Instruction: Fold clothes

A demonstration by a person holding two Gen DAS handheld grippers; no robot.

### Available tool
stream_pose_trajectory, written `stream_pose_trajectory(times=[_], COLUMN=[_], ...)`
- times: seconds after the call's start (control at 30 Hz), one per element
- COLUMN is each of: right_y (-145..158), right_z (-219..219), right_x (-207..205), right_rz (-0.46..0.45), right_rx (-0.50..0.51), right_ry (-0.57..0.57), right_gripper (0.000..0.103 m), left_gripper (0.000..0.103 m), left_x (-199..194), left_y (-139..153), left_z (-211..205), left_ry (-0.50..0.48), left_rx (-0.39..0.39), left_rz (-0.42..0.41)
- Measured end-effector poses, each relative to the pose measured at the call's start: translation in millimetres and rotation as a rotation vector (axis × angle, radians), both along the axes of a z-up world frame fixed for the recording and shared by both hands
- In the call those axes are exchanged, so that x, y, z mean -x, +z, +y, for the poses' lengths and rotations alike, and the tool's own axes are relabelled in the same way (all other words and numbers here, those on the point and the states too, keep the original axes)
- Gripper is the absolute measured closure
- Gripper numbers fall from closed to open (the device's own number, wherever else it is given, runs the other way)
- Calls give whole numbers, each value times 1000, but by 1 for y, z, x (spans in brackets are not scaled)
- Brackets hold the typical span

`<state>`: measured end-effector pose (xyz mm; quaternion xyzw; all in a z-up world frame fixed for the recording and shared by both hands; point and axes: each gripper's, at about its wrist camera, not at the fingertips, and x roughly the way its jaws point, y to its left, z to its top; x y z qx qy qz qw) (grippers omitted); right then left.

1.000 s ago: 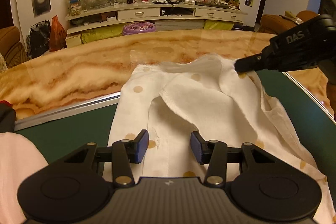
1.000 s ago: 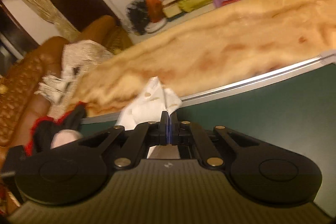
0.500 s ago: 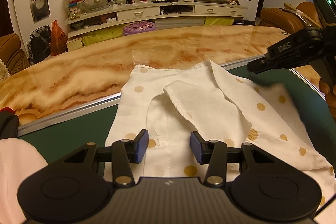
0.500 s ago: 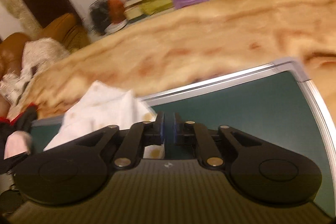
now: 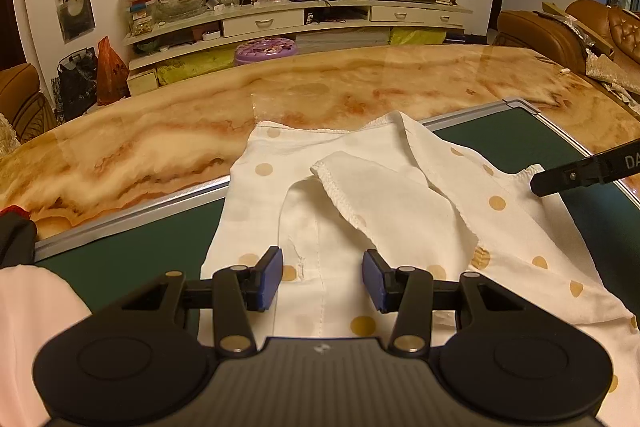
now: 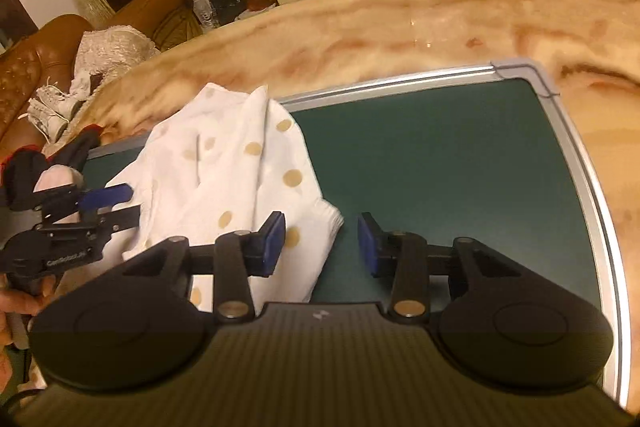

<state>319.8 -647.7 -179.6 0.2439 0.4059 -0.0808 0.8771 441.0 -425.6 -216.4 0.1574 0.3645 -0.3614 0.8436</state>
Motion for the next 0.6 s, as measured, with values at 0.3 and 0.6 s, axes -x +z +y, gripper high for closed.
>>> stream_pose_trajectory(times=[0.3,0.6], right_y=[-5,20], right_z=[-10,39], right_x=[13,22], right_rz=[-22,-140], right_rx=[-42,120], right_ry=[-94,71], right_gripper=[101,70], left_gripper=[53,53], left_x=[0,-6], left_y=[0,0], left_z=[1,4], left_ry=[-1,8], left_rx=[-5,13], left_rz=[-4,25])
